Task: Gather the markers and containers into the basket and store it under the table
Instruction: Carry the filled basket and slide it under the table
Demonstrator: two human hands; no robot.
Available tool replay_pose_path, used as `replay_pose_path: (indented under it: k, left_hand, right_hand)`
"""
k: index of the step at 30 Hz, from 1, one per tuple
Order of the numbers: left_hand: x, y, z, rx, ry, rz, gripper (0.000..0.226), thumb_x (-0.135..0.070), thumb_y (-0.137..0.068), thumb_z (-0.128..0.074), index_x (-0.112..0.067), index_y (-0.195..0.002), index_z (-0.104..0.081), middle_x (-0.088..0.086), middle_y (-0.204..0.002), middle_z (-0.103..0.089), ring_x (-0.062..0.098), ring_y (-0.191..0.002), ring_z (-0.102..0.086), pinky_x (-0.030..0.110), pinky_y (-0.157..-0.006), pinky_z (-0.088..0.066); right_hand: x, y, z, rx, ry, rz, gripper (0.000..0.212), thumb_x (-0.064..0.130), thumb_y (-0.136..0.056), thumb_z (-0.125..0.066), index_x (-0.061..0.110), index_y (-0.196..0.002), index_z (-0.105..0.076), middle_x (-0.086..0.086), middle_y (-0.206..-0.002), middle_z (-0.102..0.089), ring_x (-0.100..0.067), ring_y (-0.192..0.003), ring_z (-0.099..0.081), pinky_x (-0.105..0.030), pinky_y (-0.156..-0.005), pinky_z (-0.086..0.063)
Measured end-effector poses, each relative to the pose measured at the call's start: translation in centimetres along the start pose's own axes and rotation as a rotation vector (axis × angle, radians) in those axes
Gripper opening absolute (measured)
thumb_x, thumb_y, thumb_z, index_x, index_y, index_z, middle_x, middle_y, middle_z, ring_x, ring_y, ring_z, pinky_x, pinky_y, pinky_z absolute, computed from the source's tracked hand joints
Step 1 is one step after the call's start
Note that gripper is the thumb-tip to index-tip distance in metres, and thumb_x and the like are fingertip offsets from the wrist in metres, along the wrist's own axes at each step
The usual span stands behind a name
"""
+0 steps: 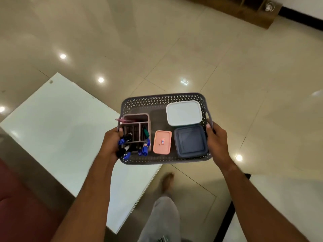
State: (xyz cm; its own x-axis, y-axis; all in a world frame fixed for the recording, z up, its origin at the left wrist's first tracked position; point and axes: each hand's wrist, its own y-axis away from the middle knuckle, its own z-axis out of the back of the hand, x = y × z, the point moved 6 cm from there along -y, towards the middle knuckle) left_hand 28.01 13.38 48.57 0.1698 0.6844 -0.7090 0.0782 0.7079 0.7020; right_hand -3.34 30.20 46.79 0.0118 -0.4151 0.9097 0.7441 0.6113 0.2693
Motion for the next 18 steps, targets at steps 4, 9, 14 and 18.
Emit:
replay_pose_path:
  k: [4,9,14,18]
  left_hand:
    - [-1.6,-0.8,-0.4,-0.015,0.013,-0.015,0.029,-0.008,-0.104,-0.043,-0.002,-0.109,-0.070,0.016,-0.099,-0.074,0.030,-0.089,-0.072,0.040,-0.070,-0.065]
    - [-2.6,-3.6,-0.6,-0.058,0.088,0.006,0.030,-0.010,-0.107,-0.042,0.004,-0.118,-0.066,0.018,-0.103,-0.072,0.030,-0.091,-0.070,0.045,-0.083,-0.061]
    - [-3.9,-6.2,-0.8,-0.137,0.204,0.015,0.029,-0.006,-0.106,-0.042,-0.002,-0.105,-0.071,0.017,-0.100,-0.073,0.034,-0.096,-0.070,0.049,-0.091,-0.058]
    - [-4.9,-7.6,-0.5,-0.196,0.298,0.019,0.035,-0.006,-0.105,-0.042,-0.012,-0.095,-0.075,0.013,-0.096,-0.077,0.032,-0.095,-0.073,0.045,-0.086,-0.061]
  right_hand:
    - [1.4,-2.5,-0.6,0.030,-0.005,-0.007,0.029,0.019,-0.108,-0.049,0.016,-0.126,-0.071,0.000,-0.111,-0.076,-0.016,-0.103,-0.069,-0.041,-0.093,-0.057]
    - [3.7,-7.3,-2.8,0.096,0.039,0.004,0.027,0.020,-0.108,-0.049,0.019,-0.120,-0.073,0.001,-0.109,-0.076,-0.015,-0.102,-0.069,-0.043,-0.094,-0.058]
    - [6.9,-13.0,-6.0,0.206,0.101,0.058,0.027,0.020,-0.108,-0.049,0.023,-0.124,-0.071,0.003,-0.112,-0.076,-0.016,-0.106,-0.069,-0.045,-0.097,-0.057]
    - [9.9,-16.9,-9.2,0.320,0.117,0.111,0.029,0.021,-0.109,-0.049,0.039,-0.110,-0.072,0.004,-0.102,-0.075,-0.010,-0.094,-0.064,-0.041,-0.090,-0.057]
